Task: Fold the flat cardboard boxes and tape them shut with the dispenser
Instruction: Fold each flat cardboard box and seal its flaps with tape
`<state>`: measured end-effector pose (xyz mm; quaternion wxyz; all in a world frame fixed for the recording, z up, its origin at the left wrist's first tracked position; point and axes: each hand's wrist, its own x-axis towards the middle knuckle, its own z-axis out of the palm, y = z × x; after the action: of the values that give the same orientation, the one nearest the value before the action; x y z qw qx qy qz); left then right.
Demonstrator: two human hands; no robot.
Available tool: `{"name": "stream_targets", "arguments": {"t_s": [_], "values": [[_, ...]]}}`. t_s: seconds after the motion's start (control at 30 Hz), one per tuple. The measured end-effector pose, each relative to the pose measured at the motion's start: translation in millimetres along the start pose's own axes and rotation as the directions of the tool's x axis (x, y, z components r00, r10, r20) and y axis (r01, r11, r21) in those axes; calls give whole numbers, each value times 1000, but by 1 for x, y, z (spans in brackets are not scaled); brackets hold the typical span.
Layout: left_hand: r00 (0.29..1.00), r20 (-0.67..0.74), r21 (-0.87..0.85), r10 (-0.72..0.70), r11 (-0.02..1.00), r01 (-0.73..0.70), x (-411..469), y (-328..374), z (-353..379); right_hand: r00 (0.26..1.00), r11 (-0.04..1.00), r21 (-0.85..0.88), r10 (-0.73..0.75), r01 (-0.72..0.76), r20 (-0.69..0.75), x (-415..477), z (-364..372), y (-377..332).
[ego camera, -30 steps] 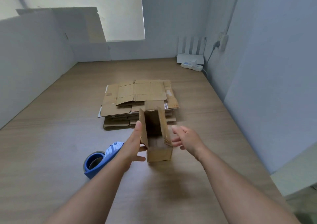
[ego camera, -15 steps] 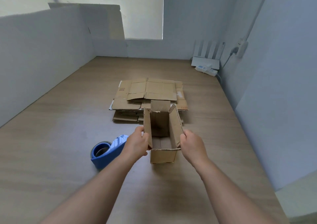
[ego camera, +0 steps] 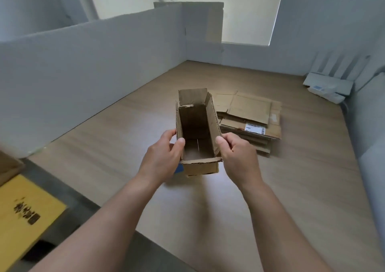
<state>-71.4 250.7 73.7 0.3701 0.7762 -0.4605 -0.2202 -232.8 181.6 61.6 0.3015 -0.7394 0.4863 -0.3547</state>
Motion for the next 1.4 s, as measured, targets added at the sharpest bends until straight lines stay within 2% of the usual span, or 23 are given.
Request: {"name": "stream_targets", "arguments": {"t_s": [0.1,0.27,0.43,0.67,0.87,1.17,1.4], "values": [[995,-92,-10,-31,999,30,-23,-22,-30,991,994,105,-35,21,126,-12,25,-17],[979,-178,-5,-104,995,104,-62,-66,-68,961,991,45,-132,124,245,-38,65,-53],[946,-282,-8,-160,986,165,-106,-122,-123,915,984,59,-176,166,363,-77,127,-98],[862,-376,-70,-341,938,341,-181,-219,-214,822,972,80,-231,222,520,-145,232,-172],[749,-460,-156,-477,874,460,-241,-298,-278,683,935,148,-337,321,648,-206,314,-233],[544,-511,-295,-666,730,617,-276,-383,-329,456,870,150,-384,470,803,-240,427,-288],[515,-423,-302,-746,652,696,-234,-435,-366,346,858,168,-365,486,864,-221,515,-314]]}}
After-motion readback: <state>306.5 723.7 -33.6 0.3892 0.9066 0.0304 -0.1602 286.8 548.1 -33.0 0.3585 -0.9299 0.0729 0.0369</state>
